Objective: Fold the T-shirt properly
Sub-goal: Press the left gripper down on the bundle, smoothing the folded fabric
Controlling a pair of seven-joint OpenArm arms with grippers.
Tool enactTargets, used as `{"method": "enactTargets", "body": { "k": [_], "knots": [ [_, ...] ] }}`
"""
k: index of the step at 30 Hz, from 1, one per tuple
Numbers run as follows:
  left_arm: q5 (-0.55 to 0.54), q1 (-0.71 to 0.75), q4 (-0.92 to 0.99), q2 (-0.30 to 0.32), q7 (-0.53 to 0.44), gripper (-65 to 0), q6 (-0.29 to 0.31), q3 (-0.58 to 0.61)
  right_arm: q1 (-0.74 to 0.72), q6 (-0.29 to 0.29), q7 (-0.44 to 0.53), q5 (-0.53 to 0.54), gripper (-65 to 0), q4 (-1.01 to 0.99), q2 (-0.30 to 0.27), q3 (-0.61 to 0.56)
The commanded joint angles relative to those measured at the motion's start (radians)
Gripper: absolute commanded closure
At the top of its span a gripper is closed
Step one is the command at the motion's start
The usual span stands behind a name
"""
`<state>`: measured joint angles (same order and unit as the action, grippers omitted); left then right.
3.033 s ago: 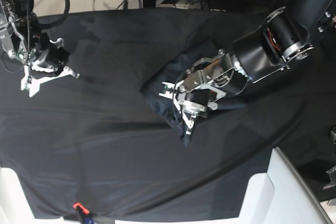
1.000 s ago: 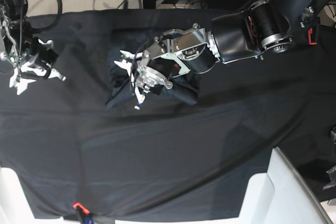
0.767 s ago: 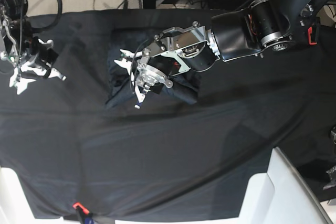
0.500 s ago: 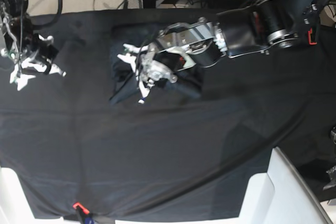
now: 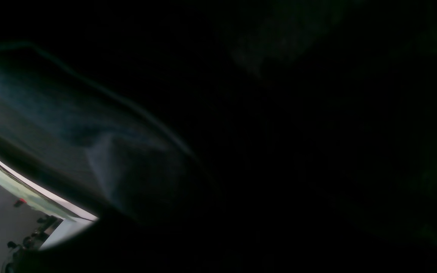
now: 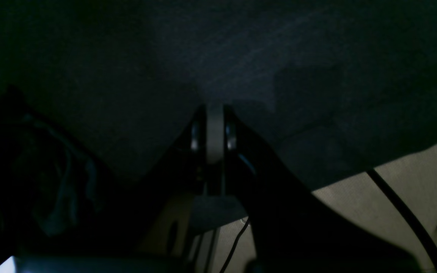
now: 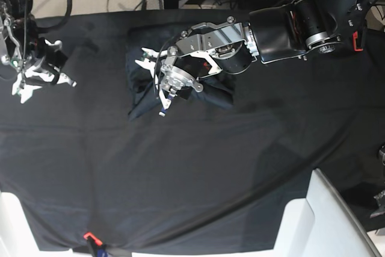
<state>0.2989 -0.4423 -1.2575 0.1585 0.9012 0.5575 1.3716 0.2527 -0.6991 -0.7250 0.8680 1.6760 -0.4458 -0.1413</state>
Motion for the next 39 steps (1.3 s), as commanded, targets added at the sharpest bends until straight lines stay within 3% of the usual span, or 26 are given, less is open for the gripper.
{"method": "enactTargets", "body": {
  "k": [1, 12, 17, 27, 33, 39],
  "knots": [
    [-0.013, -0.006, -0.004, 0.002, 0.005, 0.0, 0.016, -0.001, -0.006, 0.001, 0.011, -0.002, -0.2, 0.017, -0.014, 0.006],
    [-0.013, -0.016, 0.104, -0.003, 0.006, 0.0, 0.016, -0.001, -0.005, 0.001, 0.011, -0.002, -0.2, 0.016, -0.012, 0.006],
    [-0.013, -0.014, 0.101, -0.001, 0.006, -21.6, 0.016, -0.001, -0.005, 0.001, 0.009, -0.002, -0.2, 0.016, -0.012, 0.006],
    [-0.013, -0.019, 0.100, -0.006, 0.008, -46.1, 0.016, -0.002, -0.005, 0.001, 0.008, -0.002, -0.2, 0.014, -0.012, 0.006],
    [-0.013, -0.036, 0.098, -0.004, 0.008, -49.9, 0.023, -0.002, -0.005, 0.001, 0.008, -0.002, -0.2, 0.014, -0.012, 0.006],
    [-0.013, -0.043, 0.011, 0.000, 0.049, -49.9, 0.135, -0.002, -0.005, 0.001, 0.006, -0.003, -0.2, 0.014, 0.006, 0.004]
  ]
}}
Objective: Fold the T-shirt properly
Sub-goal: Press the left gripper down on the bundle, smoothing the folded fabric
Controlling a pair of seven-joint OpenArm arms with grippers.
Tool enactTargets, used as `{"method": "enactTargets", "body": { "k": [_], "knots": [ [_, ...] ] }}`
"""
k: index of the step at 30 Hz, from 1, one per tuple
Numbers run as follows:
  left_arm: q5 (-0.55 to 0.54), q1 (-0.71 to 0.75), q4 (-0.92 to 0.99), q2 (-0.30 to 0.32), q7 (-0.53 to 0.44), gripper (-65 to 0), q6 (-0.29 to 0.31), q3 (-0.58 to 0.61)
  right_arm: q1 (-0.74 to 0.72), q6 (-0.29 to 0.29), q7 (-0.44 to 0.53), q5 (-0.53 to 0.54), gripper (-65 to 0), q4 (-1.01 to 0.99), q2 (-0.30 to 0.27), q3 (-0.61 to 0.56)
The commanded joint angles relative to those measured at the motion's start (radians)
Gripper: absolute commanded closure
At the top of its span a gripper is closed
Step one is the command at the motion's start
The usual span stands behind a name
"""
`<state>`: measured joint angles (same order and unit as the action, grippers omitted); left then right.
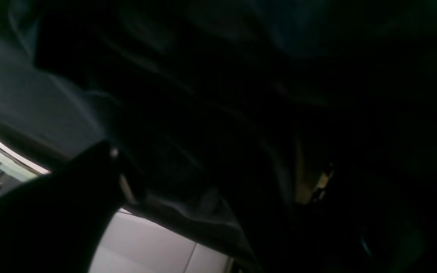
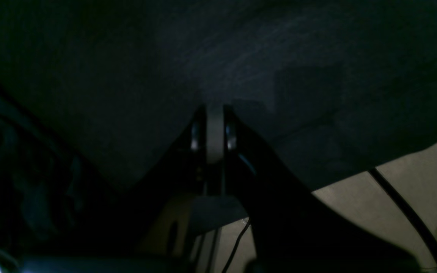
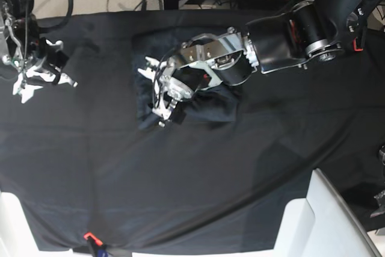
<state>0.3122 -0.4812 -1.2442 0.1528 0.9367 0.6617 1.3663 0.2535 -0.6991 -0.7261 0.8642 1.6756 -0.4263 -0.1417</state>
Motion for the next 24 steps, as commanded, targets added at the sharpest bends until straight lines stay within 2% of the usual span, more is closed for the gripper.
{"method": "enactTargets", "body": {
  "k": [1, 20, 24],
  "knots": [
    [-0.026, -0.014, -0.010, 0.004, 0.029, -49.9, 0.031, 0.003, -0.007, 0.001, 0.007, 0.000, -0.2, 0.014, -0.013, 0.004],
    [-0.025, -0.064, -0.041, 0.003, 0.041, -49.9, 0.028, 0.003, -0.010, 0.001, 0.007, 0.000, -0.2, 0.013, -0.012, 0.004],
    [0.003, -0.069, -0.041, 0.004, 0.041, -50.0, 0.028, -0.032, -0.013, 0.001, 0.007, 0.000, -0.2, 0.013, -0.012, 0.004]
  ]
}}
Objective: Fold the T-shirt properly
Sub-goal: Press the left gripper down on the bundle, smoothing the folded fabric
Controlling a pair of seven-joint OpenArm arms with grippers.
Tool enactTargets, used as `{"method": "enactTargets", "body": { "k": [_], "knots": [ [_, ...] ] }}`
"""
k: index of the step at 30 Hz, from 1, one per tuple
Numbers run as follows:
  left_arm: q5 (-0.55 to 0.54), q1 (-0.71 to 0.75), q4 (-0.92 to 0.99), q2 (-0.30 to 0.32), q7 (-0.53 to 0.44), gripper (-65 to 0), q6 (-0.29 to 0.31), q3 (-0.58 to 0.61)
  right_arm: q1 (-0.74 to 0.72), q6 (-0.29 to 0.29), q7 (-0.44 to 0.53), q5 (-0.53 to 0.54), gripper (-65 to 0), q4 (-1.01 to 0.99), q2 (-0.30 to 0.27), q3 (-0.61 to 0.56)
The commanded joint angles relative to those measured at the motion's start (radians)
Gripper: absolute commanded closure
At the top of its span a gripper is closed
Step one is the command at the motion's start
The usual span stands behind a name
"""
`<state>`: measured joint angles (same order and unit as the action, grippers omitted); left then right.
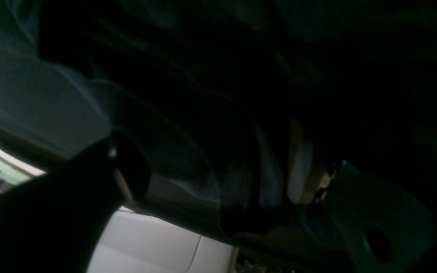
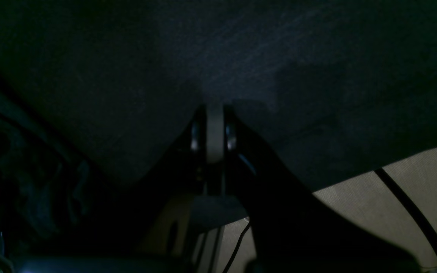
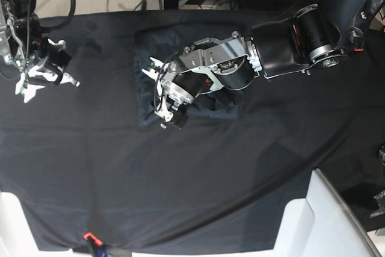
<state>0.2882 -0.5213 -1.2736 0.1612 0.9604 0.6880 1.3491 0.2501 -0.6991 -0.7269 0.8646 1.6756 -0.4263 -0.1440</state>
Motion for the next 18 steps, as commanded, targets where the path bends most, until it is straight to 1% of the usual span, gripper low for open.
{"method": "enactTargets", "body": {
  "k": [1, 2, 6, 8, 12, 18],
  "knots": [
    [0.050, -0.027, -0.011, -0.004, 0.018, -50.0, 0.003, -0.035, -0.010, 0.001, 0.008, 0.000, -0.2, 0.013, -0.012, 0.007],
    [0.079, -0.026, -0.011, -0.004, 0.018, -50.0, 0.006, -0.055, -0.010, 0.001, 0.008, 0.000, -0.2, 0.013, -0.012, 0.007],
    [0.128, -0.015, -0.011, -0.004, 0.013, -50.0, 0.006, -0.093, -0.011, 0.001, 0.008, 0.000, -0.2, 0.013, -0.012, 0.007],
    [0.131, -0.013, -0.013, -0.004, 0.013, -51.3, 0.006, -0.101, -0.013, 0.001, 0.008, 0.000, -0.2, 0.013, -0.012, 0.007],
    [0.131, -0.013, -0.048, -0.004, 0.012, -57.8, 0.005, -0.101, -0.018, 0.001, 0.008, 0.000, -0.2, 0.013, -0.012, 0.007],
    [0.131, -0.012, -0.085, -0.002, 0.018, -58.1, 0.005, -0.101, -0.018, 0.001, 0.008, 0.000, -0.2, 0.013, -0.012, 0.007]
  ]
}}
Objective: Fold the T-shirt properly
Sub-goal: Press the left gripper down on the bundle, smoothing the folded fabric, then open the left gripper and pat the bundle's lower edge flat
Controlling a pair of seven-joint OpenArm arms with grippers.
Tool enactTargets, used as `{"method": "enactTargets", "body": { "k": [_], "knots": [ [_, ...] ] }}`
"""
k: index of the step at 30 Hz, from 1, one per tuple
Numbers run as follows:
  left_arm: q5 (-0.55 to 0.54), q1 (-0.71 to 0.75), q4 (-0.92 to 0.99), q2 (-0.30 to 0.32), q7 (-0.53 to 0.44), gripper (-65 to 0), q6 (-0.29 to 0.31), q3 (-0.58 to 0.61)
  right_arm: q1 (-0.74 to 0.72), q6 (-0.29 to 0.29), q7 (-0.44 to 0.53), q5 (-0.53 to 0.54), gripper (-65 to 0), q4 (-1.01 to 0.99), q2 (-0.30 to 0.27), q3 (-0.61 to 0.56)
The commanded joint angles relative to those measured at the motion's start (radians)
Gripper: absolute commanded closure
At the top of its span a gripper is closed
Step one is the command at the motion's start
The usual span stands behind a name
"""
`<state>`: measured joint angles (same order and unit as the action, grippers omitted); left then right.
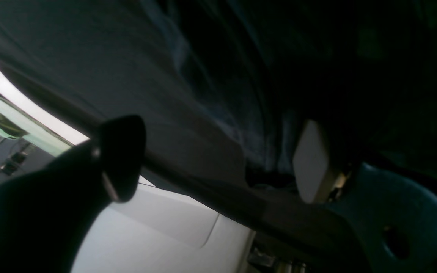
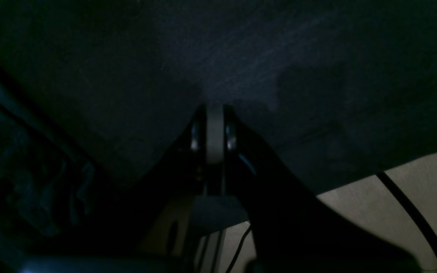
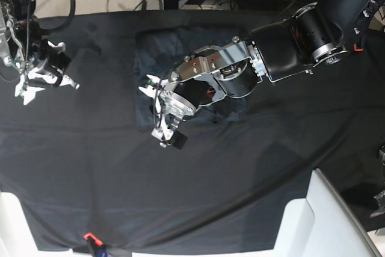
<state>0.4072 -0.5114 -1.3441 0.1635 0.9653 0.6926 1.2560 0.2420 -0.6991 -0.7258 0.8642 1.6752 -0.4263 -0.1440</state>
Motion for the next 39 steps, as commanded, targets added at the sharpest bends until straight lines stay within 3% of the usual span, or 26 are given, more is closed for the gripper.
{"method": "enactTargets", "body": {
  "k": [1, 7, 14, 17, 22, 23, 27, 29, 33, 39],
  "knots": [
    [0.012, -0.022, -0.015, -0.005, 0.013, -58.1, 0.000, -0.008, -0.010, 0.001, 0.007, 0.000, -0.2, 0.013, -0.012, 0.007],
    [0.012, -0.019, -0.068, -0.005, 0.013, -58.1, 0.000, -0.034, -0.010, 0.001, 0.007, 0.000, -0.2, 0.013, -0.012, 0.007],
    [0.005, 0.075, -0.242, -0.005, 0.013, -55.5, 0.002, -0.287, -0.010, 0.001, 0.005, 0.000, -0.2, 0.013, -0.012, -0.006],
    [0.011, 0.155, -0.303, -0.003, 0.005, -39.3, 0.002, -0.391, -0.025, 0.001, 0.008, 0.000, -0.2, 0.013, -0.012, -0.045],
    [0.014, 0.253, -0.352, -0.003, -0.045, -1.8, -0.003, -0.513, -0.062, 0.001, 0.012, 0.000, -0.2, 0.013, -0.012, -0.139],
    [0.014, 0.282, -0.383, -0.003, -0.044, 0.0, -0.004, -0.548, -0.062, 0.001, 0.012, 0.000, -0.2, 0.013, -0.012, -0.148],
    [0.060, 0.399, -0.492, 0.024, -0.059, 0.0, -0.011, -0.692, -0.063, 0.001, 0.012, 0.000, -0.2, 0.013, -0.012, -0.161],
    [0.124, 0.438, -0.493, 0.031, -0.121, 0.0, -0.046, -0.737, -0.062, 0.001, 0.012, 0.000, -0.2, 0.013, -0.012, -0.161],
    [0.220, 0.466, -0.427, 0.058, -0.179, 0.0, -0.089, -0.755, -0.062, 0.001, 0.012, 0.000, -0.2, 0.013, -0.010, -0.161],
    [0.221, 0.466, -0.377, 0.080, -0.177, 0.0, -0.089, -0.760, -0.060, 0.001, 0.008, 0.000, -0.2, 0.013, 0.005, -0.161]
  ]
}}
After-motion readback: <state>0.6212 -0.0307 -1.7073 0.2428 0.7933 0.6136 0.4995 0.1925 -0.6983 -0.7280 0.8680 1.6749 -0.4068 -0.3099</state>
